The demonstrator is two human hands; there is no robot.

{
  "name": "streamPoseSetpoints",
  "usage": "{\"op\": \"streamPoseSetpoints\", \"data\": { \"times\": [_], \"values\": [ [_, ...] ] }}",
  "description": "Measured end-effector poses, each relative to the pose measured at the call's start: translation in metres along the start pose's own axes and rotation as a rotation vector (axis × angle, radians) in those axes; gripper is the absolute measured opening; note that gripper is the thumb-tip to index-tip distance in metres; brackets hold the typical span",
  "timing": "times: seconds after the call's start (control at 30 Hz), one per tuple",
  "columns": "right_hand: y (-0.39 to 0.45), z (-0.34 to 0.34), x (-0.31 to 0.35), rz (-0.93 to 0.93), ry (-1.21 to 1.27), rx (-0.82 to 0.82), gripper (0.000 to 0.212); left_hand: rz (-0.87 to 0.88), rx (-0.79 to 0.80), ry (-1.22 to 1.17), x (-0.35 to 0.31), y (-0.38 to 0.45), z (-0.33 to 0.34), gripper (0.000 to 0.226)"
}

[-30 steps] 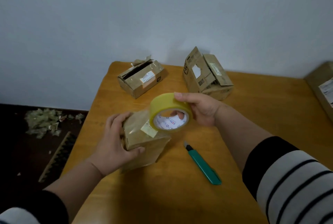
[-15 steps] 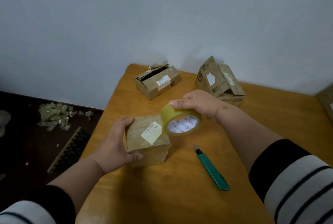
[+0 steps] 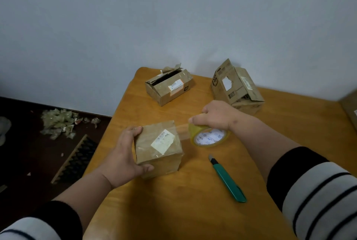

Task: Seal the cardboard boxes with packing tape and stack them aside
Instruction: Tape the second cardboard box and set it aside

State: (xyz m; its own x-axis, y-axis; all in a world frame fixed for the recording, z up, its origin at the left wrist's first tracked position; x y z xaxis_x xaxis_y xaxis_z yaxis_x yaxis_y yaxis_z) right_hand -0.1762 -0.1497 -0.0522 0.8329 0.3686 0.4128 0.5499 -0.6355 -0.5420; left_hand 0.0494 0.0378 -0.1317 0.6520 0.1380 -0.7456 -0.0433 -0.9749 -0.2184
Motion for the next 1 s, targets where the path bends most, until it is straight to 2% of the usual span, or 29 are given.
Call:
{"op": "streamPoseSetpoints", "data": {
  "times": [0.03,0.17,0.3,0.4,0.47,0.53,0.6,0.67,0.7,0.8,0.87,0.9,0.97,1.0],
  "values": [
    [0.002,0.006,-0.001,0.027,-0.032,0.018,0.054,0.002,0.003,0.001,0.001,-0.001,0.000,0.114],
    [0.010,0.025,-0.002,0.071,-0.099,0.040,0.086,-0.017,0.007,0.028,0.003,-0.003,-0.002,0.116],
    [0.017,0.042,0.002,0.072,-0.115,0.060,0.093,-0.036,0.132,0.142,-0.012,-0.001,-0.006,0.123],
    [0.019,0.049,0.007,0.069,-0.120,0.048,0.082,-0.178,0.203,0.404,-0.034,0.008,-0.013,0.124],
    [0.020,0.052,0.014,0.058,-0.150,0.059,0.078,-0.167,0.194,0.616,-0.051,0.019,-0.007,0.126],
    [0.022,0.054,0.021,0.045,-0.182,0.073,0.069,-0.163,0.223,0.718,-0.061,0.027,0.007,0.133],
    [0.021,0.056,0.027,0.023,-0.166,0.090,0.064,-0.182,0.210,0.732,-0.062,0.033,0.015,0.129],
    [0.019,0.054,0.022,0.012,0.025,0.164,0.077,-0.165,0.162,0.701,-0.059,0.033,0.011,0.124],
    [0.016,0.053,0.018,-0.006,0.179,0.206,0.075,-0.141,0.133,0.679,-0.057,0.031,0.007,0.123],
    [0.004,0.044,0.004,-0.076,0.677,0.228,0.046,-0.030,0.070,0.561,-0.052,0.021,-0.003,0.124],
    [-0.003,0.035,-0.001,-0.112,0.933,0.252,0.054,0.064,0.048,0.375,-0.050,0.016,-0.005,0.121],
    [-0.005,0.028,-0.001,-0.152,1.002,0.264,0.048,0.113,0.026,0.264,-0.049,0.015,-0.005,0.120],
    [-0.007,0.012,0.005,-0.278,1.066,0.290,0.010,0.167,-0.006,0.069,-0.043,0.013,0.002,0.115],
    [-0.007,0.007,0.010,-0.324,1.054,0.300,0.010,0.171,-0.018,0.000,-0.037,0.011,0.008,0.113]
  ]
}}
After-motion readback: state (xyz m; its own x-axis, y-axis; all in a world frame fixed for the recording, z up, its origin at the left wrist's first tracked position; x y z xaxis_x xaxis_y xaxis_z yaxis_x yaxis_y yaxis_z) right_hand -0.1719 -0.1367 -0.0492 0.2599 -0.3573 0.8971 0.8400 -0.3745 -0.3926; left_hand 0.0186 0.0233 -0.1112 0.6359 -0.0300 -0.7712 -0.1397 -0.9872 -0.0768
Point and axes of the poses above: each hand's wrist, its own y-axis towards the middle knuckle, its own z-axis out of the palm, x = y × z, the point moved 3 cm from there along y, towards the middle knuckle, and after that the axes turned 13 degrees about x, right-handed, at the moved point
